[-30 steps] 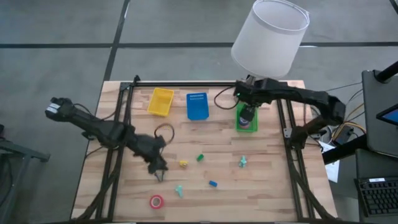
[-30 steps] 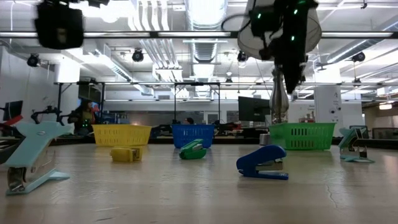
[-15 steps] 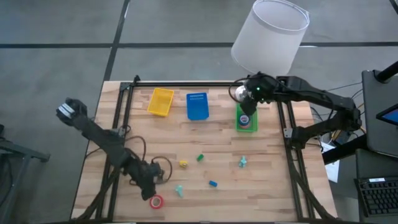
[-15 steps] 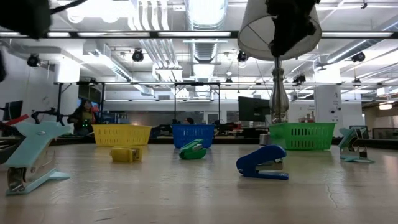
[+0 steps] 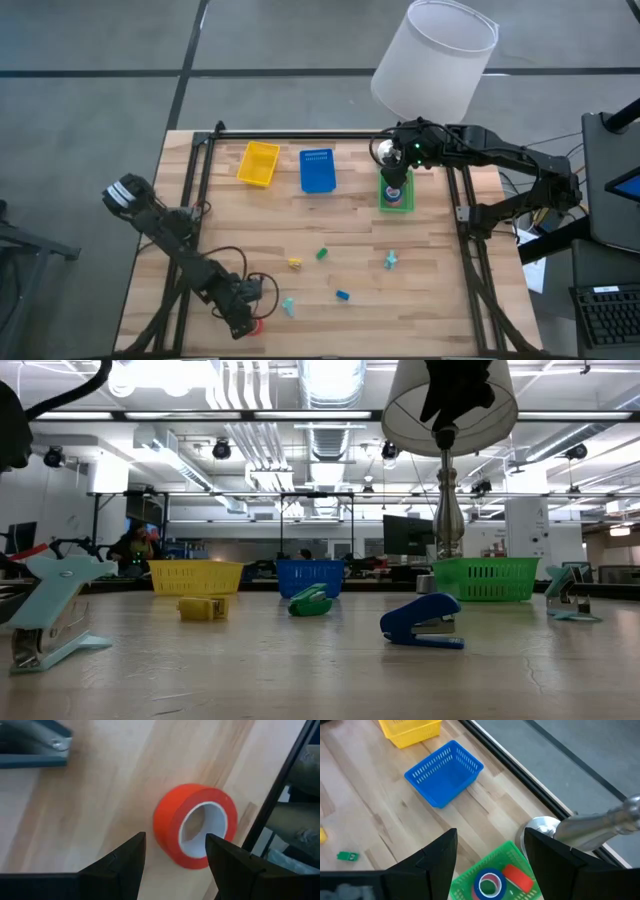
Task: Pick and place Stapler, Stapler remover, tape
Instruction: Put the orange tape into the green bin
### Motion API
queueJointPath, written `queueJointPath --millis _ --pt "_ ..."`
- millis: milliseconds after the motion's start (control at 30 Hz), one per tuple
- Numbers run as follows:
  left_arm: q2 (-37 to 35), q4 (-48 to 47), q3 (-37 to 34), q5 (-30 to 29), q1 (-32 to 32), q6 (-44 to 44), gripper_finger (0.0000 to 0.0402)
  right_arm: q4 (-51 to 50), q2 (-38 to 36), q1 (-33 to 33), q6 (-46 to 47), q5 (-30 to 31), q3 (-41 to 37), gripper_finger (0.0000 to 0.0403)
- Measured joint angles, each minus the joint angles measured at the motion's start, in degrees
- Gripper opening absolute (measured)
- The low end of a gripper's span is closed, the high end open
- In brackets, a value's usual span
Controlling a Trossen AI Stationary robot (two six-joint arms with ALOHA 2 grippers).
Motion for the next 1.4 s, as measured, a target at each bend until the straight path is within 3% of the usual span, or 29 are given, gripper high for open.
queueJointPath --millis 233,533,767,1000,1200,1400 --pt "3.19 0.15 1.16 -0.17 -0.07 3.16 0.018 0.87 0.0 0.51 2.31 -0.02 -0.1 0.0219" --pt "3.95 -0.13 1.05 -0.19 -0.04 4.28 0.0043 6.19 0.0 3.3 3.32 -2.96 -0.19 0.0219" --pt "3.14 0.19 1.12 -0.99 0.43 2.9 0.004 15.81 0.06 6.82 8.95 -11.65 -0.19 0.0219" --pt "-2.81 0.03 1.98 -12.78 1.6 1.56 0.0057 19.01 0.11 8.76 9.98 -11.41 -0.19 0.0219" --pt "-10.49 0.14 1.95 -24.33 3.81 2.34 0.0041 21.14 -0.04 9.28 9.7 -11.56 -0.19 0.0219" --pt "-16.71 -2.15 1.59 -30.47 5.41 3.99 0.0051 15.57 -0.04 9.51 10.11 -10.88 -0.79 0.0219"
